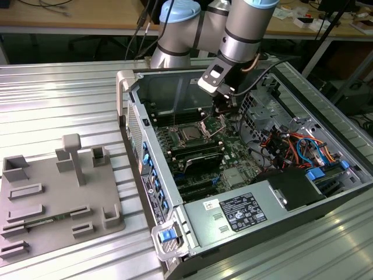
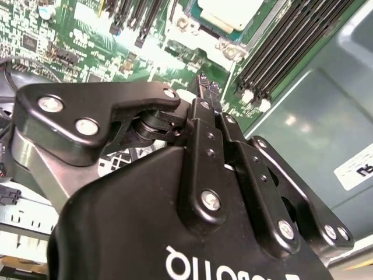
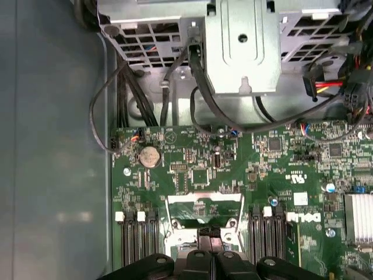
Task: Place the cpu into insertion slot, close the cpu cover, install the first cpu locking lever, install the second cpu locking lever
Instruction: 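Close the cpu cover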
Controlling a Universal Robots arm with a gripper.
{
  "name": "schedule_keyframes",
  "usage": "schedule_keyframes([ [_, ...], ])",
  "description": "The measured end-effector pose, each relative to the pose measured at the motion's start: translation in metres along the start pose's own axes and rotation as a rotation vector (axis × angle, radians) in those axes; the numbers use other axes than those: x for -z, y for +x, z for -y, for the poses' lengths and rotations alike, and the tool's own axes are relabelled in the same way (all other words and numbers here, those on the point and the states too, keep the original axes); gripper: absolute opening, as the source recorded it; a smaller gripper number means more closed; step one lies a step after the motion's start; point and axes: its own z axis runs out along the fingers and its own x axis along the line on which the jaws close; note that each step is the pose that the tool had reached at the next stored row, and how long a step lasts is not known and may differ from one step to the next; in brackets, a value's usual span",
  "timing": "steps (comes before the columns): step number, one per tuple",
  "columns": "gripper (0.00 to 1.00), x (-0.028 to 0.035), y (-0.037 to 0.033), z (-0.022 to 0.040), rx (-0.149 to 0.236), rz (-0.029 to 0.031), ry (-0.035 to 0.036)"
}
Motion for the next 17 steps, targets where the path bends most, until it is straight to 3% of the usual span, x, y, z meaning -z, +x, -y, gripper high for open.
schedule_keyframes([
  [6, 0.11, -0.0006, 0.0004, -0.0116, 0.0, 0.0, 0.0],
  [12, 0.11, -0.0016, 0.001, -0.029, 0.0, -0.0001, 0.0],
  [17, 0.11, -0.0018, 0.0011, -0.0338, 0.0, 0.0, 0.0],
])
